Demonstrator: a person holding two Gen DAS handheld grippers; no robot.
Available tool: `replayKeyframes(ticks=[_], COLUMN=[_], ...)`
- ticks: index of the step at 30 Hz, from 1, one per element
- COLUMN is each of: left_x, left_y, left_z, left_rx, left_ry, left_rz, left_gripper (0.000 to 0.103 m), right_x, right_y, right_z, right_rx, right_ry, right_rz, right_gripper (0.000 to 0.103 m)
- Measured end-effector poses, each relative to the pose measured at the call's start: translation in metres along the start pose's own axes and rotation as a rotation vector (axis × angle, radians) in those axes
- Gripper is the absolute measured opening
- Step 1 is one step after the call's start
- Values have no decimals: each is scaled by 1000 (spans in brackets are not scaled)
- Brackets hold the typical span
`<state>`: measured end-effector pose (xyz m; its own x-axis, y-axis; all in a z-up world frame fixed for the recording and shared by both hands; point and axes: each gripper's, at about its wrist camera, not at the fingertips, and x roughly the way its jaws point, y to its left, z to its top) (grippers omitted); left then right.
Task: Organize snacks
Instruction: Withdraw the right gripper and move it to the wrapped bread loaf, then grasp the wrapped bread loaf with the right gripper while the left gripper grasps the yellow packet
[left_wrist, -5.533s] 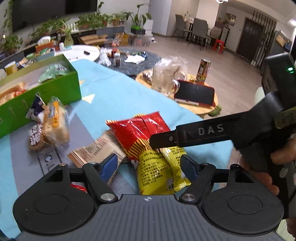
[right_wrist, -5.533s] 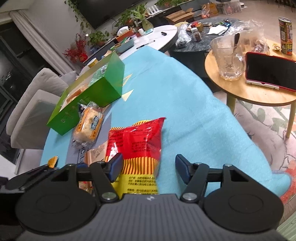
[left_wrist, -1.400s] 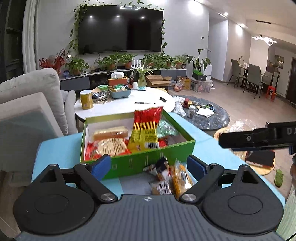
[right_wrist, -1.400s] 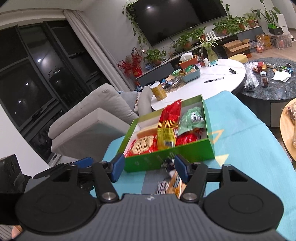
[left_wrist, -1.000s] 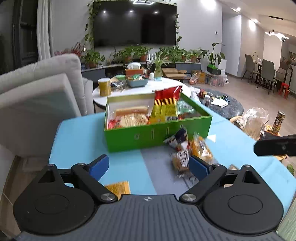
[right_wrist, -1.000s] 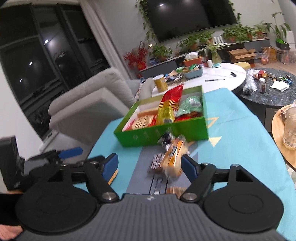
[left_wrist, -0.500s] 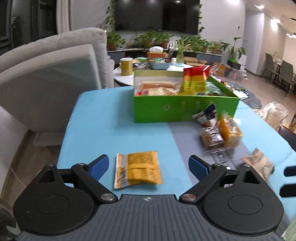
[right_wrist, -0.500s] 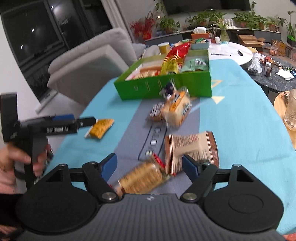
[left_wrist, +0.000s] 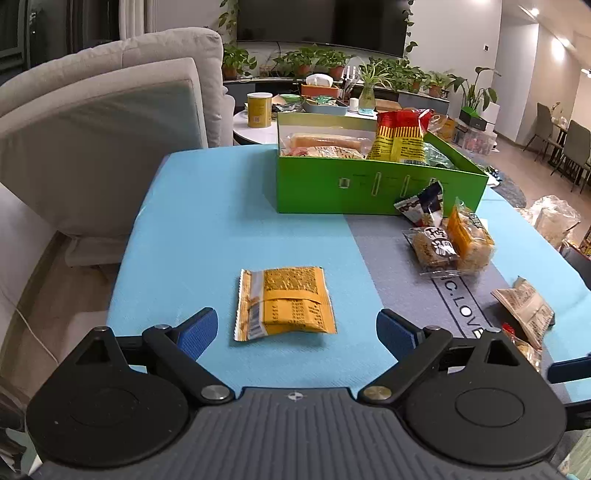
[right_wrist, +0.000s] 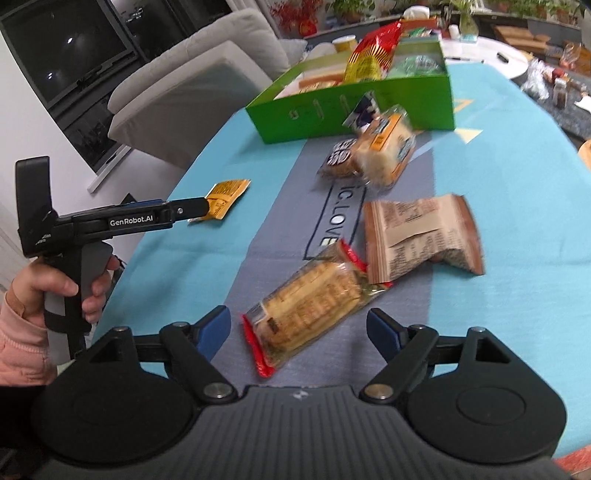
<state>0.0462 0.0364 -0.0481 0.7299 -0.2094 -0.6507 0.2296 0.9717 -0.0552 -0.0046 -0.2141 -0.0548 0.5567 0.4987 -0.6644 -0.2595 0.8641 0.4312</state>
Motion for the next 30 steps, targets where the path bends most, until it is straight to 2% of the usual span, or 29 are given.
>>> replayKeyframes(ticks=[5,7,13,19,22,26,30], left_x=[0,0,-3,-3,2,16,32], left_y=[4,8,22,23,13,4,4], left_z=[-4,-6,-10,-13,-11,-1,11], left_rx=[-8,-20,-63,-101,-63,6,7], left_ry=[11,14,14,38,48,39,47], left_rz=[10,12,28,-29,-48,27,25], left_gripper=[92,92,92,92,92,92,92], right_x=[19,25,49,42,36,37,42], right_y=[5,11,32,39,38,40,40], right_z=[7,11,25,21,18,13,11], right_rx=[26,11,-58,-129,-155,-185,-190], right_ry=[36,31,35,8,2,16,24], right_rz=[11,10,5,-36,-51,-60,-72], right_gripper=[69,74,74,74,74,74,74])
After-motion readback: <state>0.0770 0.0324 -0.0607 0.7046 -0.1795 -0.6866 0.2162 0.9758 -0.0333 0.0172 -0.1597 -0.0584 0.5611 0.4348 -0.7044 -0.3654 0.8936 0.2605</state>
